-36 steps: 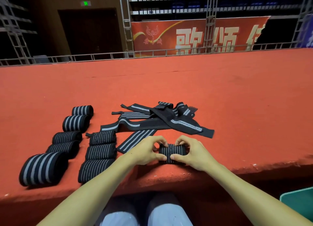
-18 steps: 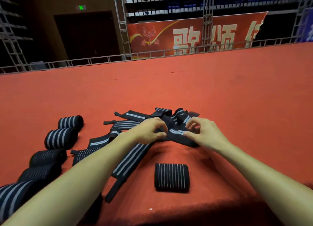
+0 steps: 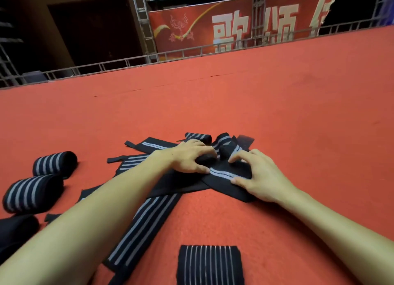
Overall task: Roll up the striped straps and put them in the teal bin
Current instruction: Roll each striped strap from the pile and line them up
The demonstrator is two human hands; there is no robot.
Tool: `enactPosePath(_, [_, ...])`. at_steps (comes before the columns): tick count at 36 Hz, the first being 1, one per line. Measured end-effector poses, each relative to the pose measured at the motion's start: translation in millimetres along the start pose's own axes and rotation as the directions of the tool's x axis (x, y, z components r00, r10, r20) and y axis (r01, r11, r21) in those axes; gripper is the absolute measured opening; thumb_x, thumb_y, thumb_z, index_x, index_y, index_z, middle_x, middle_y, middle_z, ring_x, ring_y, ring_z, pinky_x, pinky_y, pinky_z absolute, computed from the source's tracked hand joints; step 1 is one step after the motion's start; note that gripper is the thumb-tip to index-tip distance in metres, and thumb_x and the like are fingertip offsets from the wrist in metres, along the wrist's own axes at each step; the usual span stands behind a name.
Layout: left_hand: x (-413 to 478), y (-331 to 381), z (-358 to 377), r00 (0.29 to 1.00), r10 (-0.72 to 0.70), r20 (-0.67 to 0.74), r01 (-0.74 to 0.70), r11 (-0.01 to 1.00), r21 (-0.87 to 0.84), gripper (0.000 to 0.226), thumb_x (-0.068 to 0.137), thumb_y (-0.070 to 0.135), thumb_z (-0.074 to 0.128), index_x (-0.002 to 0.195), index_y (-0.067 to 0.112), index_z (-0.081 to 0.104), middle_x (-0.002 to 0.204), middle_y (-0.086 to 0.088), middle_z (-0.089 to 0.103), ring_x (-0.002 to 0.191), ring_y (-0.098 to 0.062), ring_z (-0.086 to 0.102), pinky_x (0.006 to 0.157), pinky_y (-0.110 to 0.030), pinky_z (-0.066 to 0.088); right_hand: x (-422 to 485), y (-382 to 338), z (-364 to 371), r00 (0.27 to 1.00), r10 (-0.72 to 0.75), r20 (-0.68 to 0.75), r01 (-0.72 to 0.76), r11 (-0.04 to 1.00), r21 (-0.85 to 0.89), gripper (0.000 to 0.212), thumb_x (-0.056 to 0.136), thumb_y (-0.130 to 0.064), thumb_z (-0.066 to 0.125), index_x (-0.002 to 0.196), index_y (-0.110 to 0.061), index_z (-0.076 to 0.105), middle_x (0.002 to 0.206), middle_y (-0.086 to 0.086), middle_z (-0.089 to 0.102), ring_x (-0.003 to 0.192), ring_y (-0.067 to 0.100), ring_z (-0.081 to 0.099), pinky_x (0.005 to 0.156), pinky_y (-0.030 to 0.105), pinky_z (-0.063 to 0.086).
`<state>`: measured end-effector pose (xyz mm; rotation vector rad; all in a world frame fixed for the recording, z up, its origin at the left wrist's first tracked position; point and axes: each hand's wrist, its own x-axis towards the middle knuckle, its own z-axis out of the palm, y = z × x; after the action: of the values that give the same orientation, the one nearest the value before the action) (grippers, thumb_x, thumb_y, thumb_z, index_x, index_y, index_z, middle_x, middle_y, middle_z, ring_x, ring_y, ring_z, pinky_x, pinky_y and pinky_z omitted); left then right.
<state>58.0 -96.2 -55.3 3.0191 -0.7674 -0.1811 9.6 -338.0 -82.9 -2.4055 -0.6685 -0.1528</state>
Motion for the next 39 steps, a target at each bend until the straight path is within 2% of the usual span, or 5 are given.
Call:
enactPosePath(11, [-23, 7, -35, 0.987, 0.139, -0.079, -0.141, 0.990, -0.018, 0.043, 0.090, 0.036, 0.068, 0.130, 0.030, 0.053, 0.111, 0.010, 0.053, 0.102, -0.016, 0.044, 0.091, -0.030, 0.033, 2, 6, -36, 0.974, -0.142, 0.175, 0.117, 0.982, 0.146, 0.037, 0.088, -0.005, 0.071, 0.112, -0.032, 0.062, 0.074, -0.039, 0.060, 0.074, -0.016, 0.059, 0.072, 0.006, 0.040])
enactPosePath(16, [-45, 11, -53, 0.989, 0.140, -0.037, -0.142, 0.989, -0.049, 0.046, 0.093, 0.025, 0.067, 0.135, 0.026, 0.049, 0.124, 0.001, 0.062, 0.094, -0.008, 0.050, 0.083, -0.024, 0.036, 1, 4, -58, 0.959, -0.201, 0.201, 0.156, 0.964, 0.217, 0.040, 0.086, -0.005, 0.074, 0.105, -0.039, 0.067, 0.117, -0.010, 0.068, 0.113, 0.012, 0.064, 0.104, 0.036, 0.047])
enactPosePath(23, [-70, 25, -71, 0.991, 0.117, -0.061, -0.120, 0.992, -0.046, 0.057, 0.098, 0.020, 0.059, 0.146, 0.037, 0.035, 0.082, 0.028, 0.056, 0.065, -0.004, 0.049, 0.064, -0.022, 0.035, 1, -3, -86, 0.946, -0.235, 0.222, 0.173, 0.948, 0.267, 0.040, 0.086, 0.001, 0.072, 0.108, -0.032, 0.072, 0.111, -0.023, 0.070, 0.107, -0.006, 0.062, 0.093, 0.009, 0.043])
enactPosePath(35, [-81, 39, -80, 0.998, 0.057, 0.034, -0.061, 0.992, 0.112, 0.064, 0.102, 0.023, 0.052, 0.149, 0.052, 0.020, 0.079, 0.035, 0.054, 0.079, -0.013, 0.050, 0.100, -0.038, 0.025, 14, -12, -136, 0.932, -0.228, 0.281, 0.211, 0.973, 0.091, 0.041, 0.088, -0.004, 0.071, 0.107, -0.040, 0.072, 0.109, -0.029, 0.069, 0.105, -0.003, 0.064, 0.095, 0.018, 0.046])
enactPosePath(39, [-84, 29, -80, 0.999, 0.034, 0.022, -0.038, 0.985, 0.167, 0.065, 0.102, 0.027, 0.051, 0.147, 0.060, 0.015, 0.086, 0.005, 0.060, 0.091, -0.015, 0.051, 0.097, -0.036, 0.021, 15, -7, -136, 0.940, -0.217, 0.262, 0.210, 0.976, 0.054, 0.046, 0.086, -0.004, 0.072, 0.101, -0.048, 0.071, 0.106, -0.025, 0.071, 0.103, 0.000, 0.066, 0.094, 0.022, 0.048])
